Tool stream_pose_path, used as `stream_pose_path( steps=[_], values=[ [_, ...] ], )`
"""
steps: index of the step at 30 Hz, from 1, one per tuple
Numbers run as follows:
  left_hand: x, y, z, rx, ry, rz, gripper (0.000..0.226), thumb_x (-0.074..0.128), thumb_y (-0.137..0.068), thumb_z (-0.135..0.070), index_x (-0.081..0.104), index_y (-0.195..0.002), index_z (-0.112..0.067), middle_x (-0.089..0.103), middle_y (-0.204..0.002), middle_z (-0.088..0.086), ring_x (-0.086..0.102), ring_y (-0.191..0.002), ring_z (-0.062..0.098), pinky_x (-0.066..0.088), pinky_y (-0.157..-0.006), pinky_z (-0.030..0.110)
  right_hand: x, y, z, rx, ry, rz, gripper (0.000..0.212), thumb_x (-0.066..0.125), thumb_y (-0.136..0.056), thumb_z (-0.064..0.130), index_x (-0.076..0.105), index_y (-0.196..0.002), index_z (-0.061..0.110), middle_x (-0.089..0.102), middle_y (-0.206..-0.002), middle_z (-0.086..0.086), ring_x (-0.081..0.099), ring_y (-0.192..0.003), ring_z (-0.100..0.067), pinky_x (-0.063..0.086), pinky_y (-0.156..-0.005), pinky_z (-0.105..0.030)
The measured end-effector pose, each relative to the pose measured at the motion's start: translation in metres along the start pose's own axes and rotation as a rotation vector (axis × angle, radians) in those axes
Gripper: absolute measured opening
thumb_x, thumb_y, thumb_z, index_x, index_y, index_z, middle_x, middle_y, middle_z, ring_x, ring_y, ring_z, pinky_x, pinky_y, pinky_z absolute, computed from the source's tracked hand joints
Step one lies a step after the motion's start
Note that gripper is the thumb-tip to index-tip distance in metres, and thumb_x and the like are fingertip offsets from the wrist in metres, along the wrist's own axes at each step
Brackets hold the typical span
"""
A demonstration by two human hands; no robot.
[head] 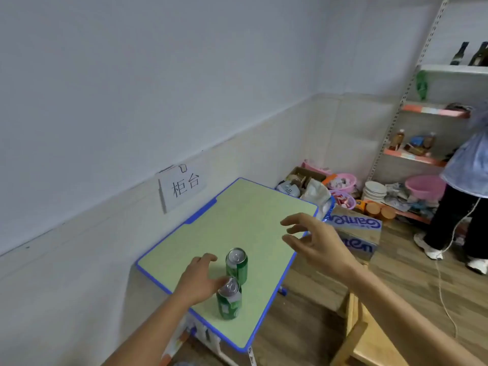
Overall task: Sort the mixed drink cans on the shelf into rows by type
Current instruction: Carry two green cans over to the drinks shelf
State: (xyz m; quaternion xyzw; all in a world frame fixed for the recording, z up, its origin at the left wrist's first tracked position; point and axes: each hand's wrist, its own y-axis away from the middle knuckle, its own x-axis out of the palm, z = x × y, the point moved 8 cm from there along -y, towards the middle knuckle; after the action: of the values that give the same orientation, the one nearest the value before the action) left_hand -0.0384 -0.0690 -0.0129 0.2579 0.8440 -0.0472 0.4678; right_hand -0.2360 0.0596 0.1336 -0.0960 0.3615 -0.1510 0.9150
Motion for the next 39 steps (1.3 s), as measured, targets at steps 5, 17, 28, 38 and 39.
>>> stream_pose_path(
  steps=[5,17,28,38,39],
  values=[
    [0.045,-0.025,0.004,0.041,-0.027,0.24,0.083,0.073,-0.074,-0.048,0.032,-0.14,-0.02,0.041,-0.133,0.009,0.046,-0.121,0.023,0.039,-0.09,0.025,0.088,-0.028,-0.053,0.132,0.215,0.253,0.05,0.066,-0.087,0.022,0.046,-0.133,0.025,0.049,-0.134,0.005,0.053,-0.109,-0.008,0.042,-0.084,-0.018],
    [0.098,-0.066,0.071,0.043,0.477,0.454,0.063,0.081,-0.053,-0.042,0.053,-0.109,-0.04,0.067,-0.102,-0.018,0.062,-0.095,-0.002,0.051,-0.084,0.024,0.223,-0.076,-0.164,0.445,0.257,0.64,0.097,0.075,-0.073,0.007,0.015,-0.15,0.016,0.032,-0.149,-0.009,0.038,-0.132,-0.027,0.033,-0.101,-0.022],
    [0.103,-0.105,0.108,-0.488,1.127,0.374,0.065,0.085,-0.055,-0.028,0.061,-0.114,-0.015,0.072,-0.1,0.01,0.065,-0.098,0.028,0.051,-0.086,0.042,0.231,-0.043,-0.202,0.761,-0.382,0.189,0.065,0.088,-0.059,0.018,0.057,-0.116,0.027,0.067,-0.109,0.011,0.061,-0.105,-0.009,0.051,-0.09,-0.028],
    [0.127,-0.092,-0.042,-0.356,1.027,0.859,0.079,0.061,-0.066,-0.071,0.063,-0.119,-0.012,0.069,-0.112,0.014,0.065,-0.106,0.032,0.051,-0.091,0.046,0.129,0.051,-0.179,0.884,-0.981,-0.191,0.066,0.077,-0.068,0.026,0.052,-0.126,0.007,0.064,-0.118,-0.018,0.061,-0.111,-0.033,0.048,-0.096,-0.044],
    [0.133,-0.084,-0.065,-0.306,1.0,0.935,0.084,0.06,-0.065,-0.075,0.062,-0.121,-0.012,0.068,-0.115,0.014,0.064,-0.108,0.031,0.05,-0.094,0.047,0.114,0.064,-0.176,0.876,-1.017,-0.251,0.074,0.08,-0.065,0.032,0.052,-0.127,0.005,0.062,-0.12,-0.02,0.059,-0.112,-0.036,0.046,-0.098,-0.047]
  ],
)
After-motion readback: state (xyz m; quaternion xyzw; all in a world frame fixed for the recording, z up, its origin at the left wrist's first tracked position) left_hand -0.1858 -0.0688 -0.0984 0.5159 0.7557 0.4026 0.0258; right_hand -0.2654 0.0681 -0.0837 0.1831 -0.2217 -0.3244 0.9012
